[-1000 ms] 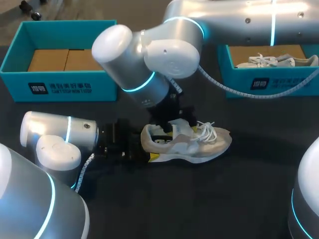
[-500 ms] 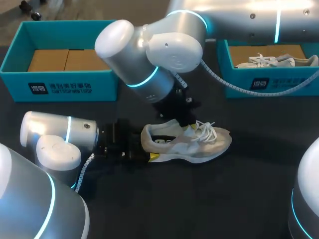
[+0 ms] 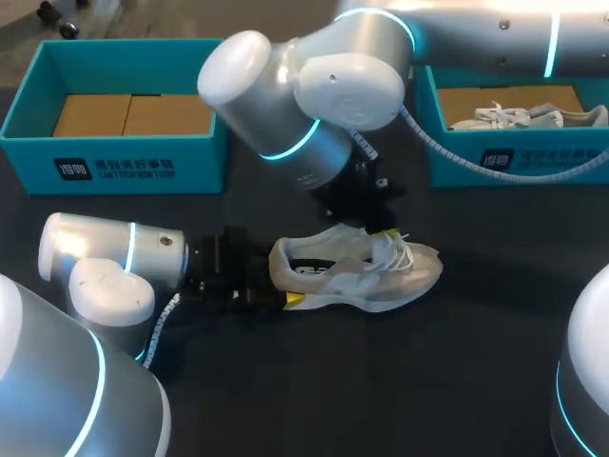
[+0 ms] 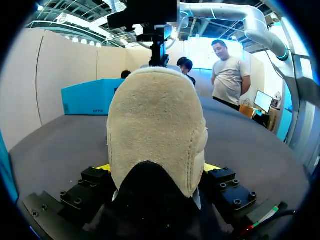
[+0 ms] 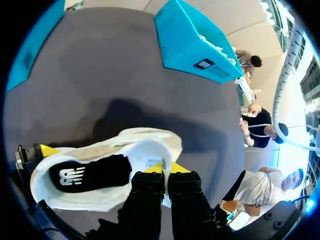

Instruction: Take the shoe out of the shoebox, open the shoe tongue, remove and reinsert the insole, then place the shoe into the shoebox

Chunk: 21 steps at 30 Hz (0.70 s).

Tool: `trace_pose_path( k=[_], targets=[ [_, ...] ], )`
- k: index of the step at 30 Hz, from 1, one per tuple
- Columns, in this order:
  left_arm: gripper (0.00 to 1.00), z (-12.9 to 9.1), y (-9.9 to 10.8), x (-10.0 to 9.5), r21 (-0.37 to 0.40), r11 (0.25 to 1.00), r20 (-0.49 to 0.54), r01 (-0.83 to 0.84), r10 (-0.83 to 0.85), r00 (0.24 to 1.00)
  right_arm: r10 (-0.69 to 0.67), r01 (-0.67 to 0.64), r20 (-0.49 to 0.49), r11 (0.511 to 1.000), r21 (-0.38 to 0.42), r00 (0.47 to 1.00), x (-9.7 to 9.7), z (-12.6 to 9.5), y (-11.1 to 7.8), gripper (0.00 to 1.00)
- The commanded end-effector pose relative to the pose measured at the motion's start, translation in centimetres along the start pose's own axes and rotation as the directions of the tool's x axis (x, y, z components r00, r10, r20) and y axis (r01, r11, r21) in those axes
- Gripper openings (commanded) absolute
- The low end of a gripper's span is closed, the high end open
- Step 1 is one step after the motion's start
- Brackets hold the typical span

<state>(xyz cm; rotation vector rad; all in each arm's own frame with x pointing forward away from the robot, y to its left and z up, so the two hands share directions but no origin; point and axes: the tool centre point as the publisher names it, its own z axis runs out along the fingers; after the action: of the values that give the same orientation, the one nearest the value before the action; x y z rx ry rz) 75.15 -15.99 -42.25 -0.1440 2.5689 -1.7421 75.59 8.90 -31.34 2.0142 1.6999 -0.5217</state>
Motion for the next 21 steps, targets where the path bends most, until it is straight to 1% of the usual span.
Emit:
trace_pose_path(
  k=[1, 10, 21],
  targets=[
    [0.0, 0.0, 0.1, 0.1, -0.004, 1.0, -0.001, 0.001, -0.001, 1.0, 0.005, -0.005, -0.014, 1.0, 0.005, 1.0, -1.6, 0.9, 0.3, 0.0],
    [0.0, 0.0, 0.1, 0.1, -0.004, 1.0, -0.001, 0.001, -0.001, 1.0, 0.004, -0.003, -0.039, 1.0, 0.023, 0.999, -3.1, 4.0, 1.0, 0.0],
    [0.0, 0.0, 0.1, 0.1, -0.004, 1.0, -0.001, 0.001, -0.001, 1.0, 0.005, -0.003, -0.068, 1.0, 0.027, 0.998, -4.7, 7.4, 1.2, 0.0]
  ],
)
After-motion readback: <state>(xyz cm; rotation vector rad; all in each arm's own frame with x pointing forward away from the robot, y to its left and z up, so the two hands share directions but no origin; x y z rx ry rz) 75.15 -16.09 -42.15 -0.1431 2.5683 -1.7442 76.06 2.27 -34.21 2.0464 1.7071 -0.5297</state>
